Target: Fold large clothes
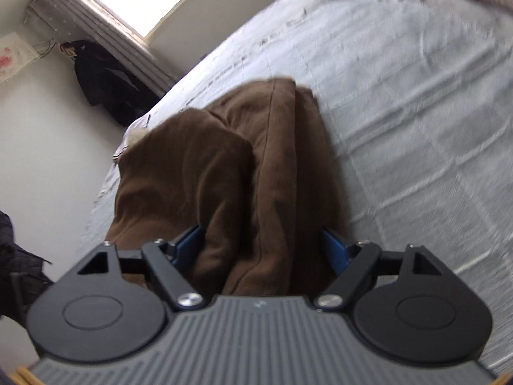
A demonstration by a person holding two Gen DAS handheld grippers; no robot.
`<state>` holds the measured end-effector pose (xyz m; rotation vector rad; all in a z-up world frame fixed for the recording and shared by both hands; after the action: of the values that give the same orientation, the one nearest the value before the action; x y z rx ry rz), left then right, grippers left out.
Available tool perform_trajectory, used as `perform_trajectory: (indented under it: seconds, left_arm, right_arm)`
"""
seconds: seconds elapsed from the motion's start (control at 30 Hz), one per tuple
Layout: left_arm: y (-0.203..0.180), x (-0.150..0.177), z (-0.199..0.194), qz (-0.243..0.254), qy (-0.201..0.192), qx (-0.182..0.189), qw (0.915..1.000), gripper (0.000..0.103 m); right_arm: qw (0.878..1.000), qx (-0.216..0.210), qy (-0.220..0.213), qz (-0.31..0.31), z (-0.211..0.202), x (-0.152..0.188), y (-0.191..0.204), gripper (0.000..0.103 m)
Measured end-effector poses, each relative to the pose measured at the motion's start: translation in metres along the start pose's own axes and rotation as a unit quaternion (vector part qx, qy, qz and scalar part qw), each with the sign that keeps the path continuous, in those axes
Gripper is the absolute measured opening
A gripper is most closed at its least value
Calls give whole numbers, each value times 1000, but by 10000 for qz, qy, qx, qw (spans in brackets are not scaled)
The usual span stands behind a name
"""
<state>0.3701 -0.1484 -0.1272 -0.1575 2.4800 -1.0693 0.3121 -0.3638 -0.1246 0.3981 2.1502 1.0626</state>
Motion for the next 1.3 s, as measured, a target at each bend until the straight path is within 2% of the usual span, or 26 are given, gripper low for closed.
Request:
perform_trajectory:
  seconds: [0.03, 0.07, 0.13, 0.17, 0.23, 0.33, 0.63, 0.73, 0.77, 0.8, 0.87, 0.9, 0.97, 1.03, 1.1, 1.17, 1.23, 1.3]
  left_arm:
    - [1, 2, -3, -108, -88, 18, 9999, 85]
    - [-1, 5, -9, 1, -209, -48, 9998, 76]
    - [-7, 11, -23, 183, -344, -173, 9991, 66]
    - [-7, 13, -31, 131, -347, -155, 9992, 63]
    - [-8, 21, -49, 167, -376, -239, 9989, 63]
    - [-8, 37, -87, 372, -380, -437, 9976, 62]
    - [53, 100, -220, 411, -150, -955, 9945, 63]
    - [71, 121, -240, 407, -99, -1006, 9940, 64]
    - [79, 127, -239, 379, -56, -1018, 9941, 68]
    - [90, 132, -237, 323, -4, -1060, 9938, 71]
    - [105, 138, -230, 335, -69, -1262, 9914, 83]
    - [105, 138, -234, 383, -203, -1298, 9906, 84]
    - [100, 135, -242, 549, -272, -1381, 9885, 84]
    - [93, 131, -252, 808, -357, -1533, 9842, 83]
    - [86, 124, -266, 1246, -798, -1689, 9745, 83]
    - [80, 114, -278, 1632, -1246, -1842, 9612, 83]
    - [74, 100, -280, 1810, -1546, -1909, 9523, 83]
    - [70, 85, -275, 1941, -1830, -1931, 9442, 83]
  right_arm:
    - [10000, -68, -16, -13, 2, 3, 2, 72]
    - [9998, -165, -10, -57, 3, 7, 8, 67]
    - [9996, -267, -34, -104, 1, 10, 22, 53]
    - [9994, -297, -42, -163, -1, 12, 30, 51]
    - [9990, -362, -12, -249, -8, 19, 51, 45]
    - [9970, -562, 165, -496, -17, 41, 90, 42]
    - [9853, -881, 1213, -822, -15, 167, 166, 42]
    - [9806, -940, 1397, -1000, -14, 194, 182, 42]
    - [9797, -893, 1433, -1079, -12, 201, 183, 42]
    - [9797, -781, 1450, -1140, -9, 206, 182, 46]
    - [9797, -316, 1527, -1263, -1, 215, 174, 66]
    - [9785, -99, 1551, -1359, 2, 216, 171, 78]
    - [9786, 37, 1515, -1393, -7, 214, 176, 78]
    - [9773, 259, 1272, -1673, -26, 204, 190, 78]
    - [9744, 395, 901, -2021, -46, 193, 209, 81]
    - [9738, 250, 601, -2177, -52, 179, 225, 81]
    - [9751, -68, 526, -2154, -44, 170, 239, 81]
    - [9769, -182, 555, -2057, -23, 164, 241, 81]
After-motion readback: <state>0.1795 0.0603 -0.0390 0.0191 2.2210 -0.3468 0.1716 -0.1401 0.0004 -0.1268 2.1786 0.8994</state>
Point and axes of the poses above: each gripper's, at about its wrist camera, not at the fingertips, and z roughly the way its jaws point, y to its left, x to its underside, the point moved 8 cm from there along z, roughly the way its jaws point, and after that the axes turned 11 degrees about -x, right-handed, at the moved point
